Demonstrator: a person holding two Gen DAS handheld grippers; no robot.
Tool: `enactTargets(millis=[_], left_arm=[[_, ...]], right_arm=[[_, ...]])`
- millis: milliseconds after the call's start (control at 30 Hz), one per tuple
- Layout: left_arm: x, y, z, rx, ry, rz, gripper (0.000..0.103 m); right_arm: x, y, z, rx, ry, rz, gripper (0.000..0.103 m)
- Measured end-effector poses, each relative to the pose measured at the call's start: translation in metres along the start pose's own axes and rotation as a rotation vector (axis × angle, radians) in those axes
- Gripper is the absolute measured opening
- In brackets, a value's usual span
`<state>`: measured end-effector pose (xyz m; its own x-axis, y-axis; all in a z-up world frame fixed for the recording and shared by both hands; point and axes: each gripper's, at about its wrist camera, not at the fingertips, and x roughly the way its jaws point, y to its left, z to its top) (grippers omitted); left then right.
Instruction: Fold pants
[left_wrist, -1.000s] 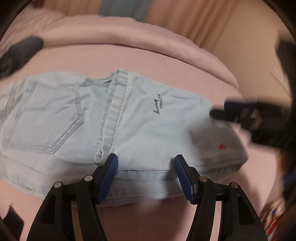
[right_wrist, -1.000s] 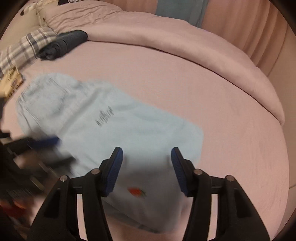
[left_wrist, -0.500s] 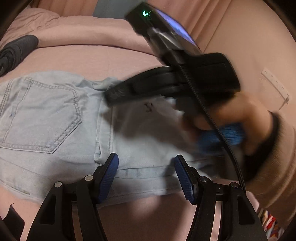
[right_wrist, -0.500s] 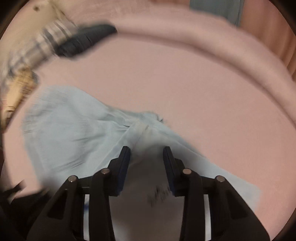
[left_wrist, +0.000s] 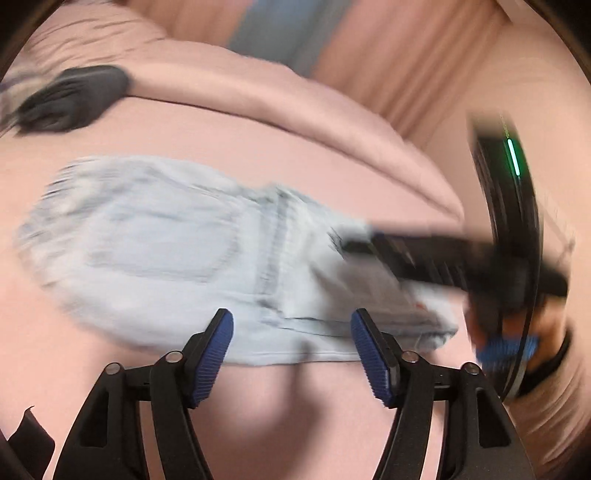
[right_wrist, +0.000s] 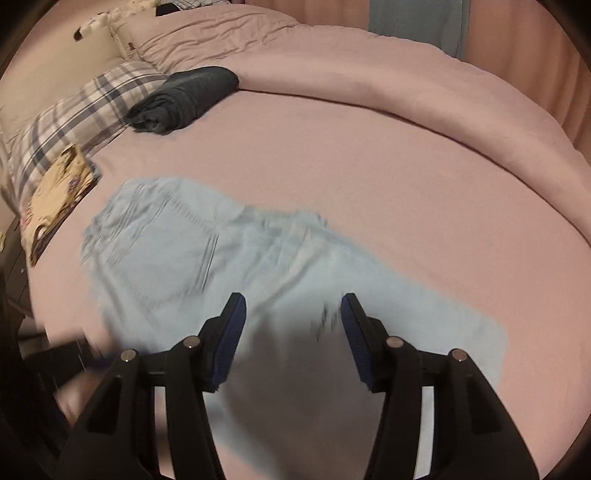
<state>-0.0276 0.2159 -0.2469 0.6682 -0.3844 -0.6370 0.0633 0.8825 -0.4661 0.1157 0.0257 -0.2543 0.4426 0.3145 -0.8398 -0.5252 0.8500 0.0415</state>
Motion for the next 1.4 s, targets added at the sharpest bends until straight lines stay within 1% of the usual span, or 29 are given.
enactTargets(millis=[67, 133, 200, 233, 300, 333, 433, 500, 567, 633, 667, 700, 767, 833, 933, 1067, 1133, 1167, 1200, 1233, 1300, 1400], left_arm=[[-0.019, 0.025, 0.001, -0.106, -0.053, -0.004, 0.075], [-0.038, 0.059, 0.000, -0.255, -0.108, -0.008, 0.078], [-0.043, 0.091, 0.003, -0.385, -0.127, -0.015, 0.078], [-0.045, 0.109, 0.004, -0.462, -0.137, -0.033, 0.078], [-0.046, 0.130, 0.000, -0.573, -0.151, -0.067, 0.079], [-0.046, 0.137, -0.004, -0.623, -0.147, -0.077, 0.079], [-0.040, 0.146, -0.008, -0.703, -0.134, -0.081, 0.079], [-0.035, 0.148, -0.011, -0.728, -0.138, -0.083, 0.079], [-0.030, 0.149, -0.003, -0.731, -0.144, -0.087, 0.079], [-0.022, 0.150, 0.004, -0.747, -0.132, -0.111, 0.079], [-0.016, 0.158, 0.001, -0.755, -0.120, -0.120, 0.079], [-0.004, 0.165, 0.011, -0.770, -0.108, -0.131, 0.079], [0.002, 0.172, 0.017, -0.805, -0.099, -0.143, 0.079], [0.008, 0.181, 0.025, -0.840, -0.095, -0.144, 0.079], [0.011, 0.182, 0.031, -0.870, -0.099, -0.125, 0.079], [0.013, 0.180, 0.035, -0.858, -0.093, -0.117, 0.079], [0.013, 0.181, 0.035, -0.854, -0.091, -0.125, 0.071], [0.014, 0.182, 0.033, -0.854, -0.080, -0.125, 0.056], [0.016, 0.184, 0.029, -0.860, -0.067, -0.117, 0.037], [0.016, 0.185, 0.024, -0.868, -0.058, -0.117, 0.030], [0.016, 0.189, 0.017, -0.889, -0.076, -0.138, 0.027], [0.013, 0.185, 0.019, -0.874, -0.083, -0.129, 0.024]], right_arm=[[-0.004, 0.003, -0.018, -0.004, 0.010, 0.016, 0.053], [-0.006, 0.007, -0.035, -0.005, 0.016, 0.031, 0.053], [-0.010, 0.012, -0.052, 0.006, 0.011, 0.058, 0.053], [-0.010, 0.016, -0.058, 0.012, 0.010, 0.068, 0.053], [-0.011, 0.022, -0.067, 0.019, 0.011, 0.089, 0.053], [-0.009, 0.027, -0.069, 0.018, 0.015, 0.097, 0.053], [-0.009, 0.036, -0.074, 0.004, 0.022, 0.110, 0.053], [-0.009, 0.038, -0.075, 0.003, 0.018, 0.115, 0.053], [-0.010, 0.037, -0.076, 0.013, 0.013, 0.123, 0.053], [-0.011, 0.037, -0.078, 0.019, 0.014, 0.126, 0.053], [-0.010, 0.036, -0.079, 0.021, 0.016, 0.125, 0.053], [-0.010, 0.035, -0.080, 0.022, 0.018, 0.122, 0.053], [-0.010, 0.034, -0.081, 0.028, 0.017, 0.115, 0.053], [-0.011, 0.032, -0.082, 0.036, 0.015, 0.121, 0.053], [-0.012, 0.032, -0.082, 0.042, 0.011, 0.135, 0.053], [-0.013, 0.033, -0.081, 0.040, 0.005, 0.139, 0.053], [-0.013, 0.034, -0.081, 0.040, 0.001, 0.143, 0.053], [-0.014, 0.034, -0.081, 0.040, -0.004, 0.141, 0.053], [-0.015, 0.034, -0.082, 0.039, -0.010, 0.138, 0.053], [-0.016, 0.035, -0.082, 0.037, -0.017, 0.134, 0.053], [-0.017, 0.035, -0.083, 0.037, -0.024, 0.123, 0.053], [-0.018, 0.031, -0.081, 0.055, -0.026, 0.113, 0.053]])
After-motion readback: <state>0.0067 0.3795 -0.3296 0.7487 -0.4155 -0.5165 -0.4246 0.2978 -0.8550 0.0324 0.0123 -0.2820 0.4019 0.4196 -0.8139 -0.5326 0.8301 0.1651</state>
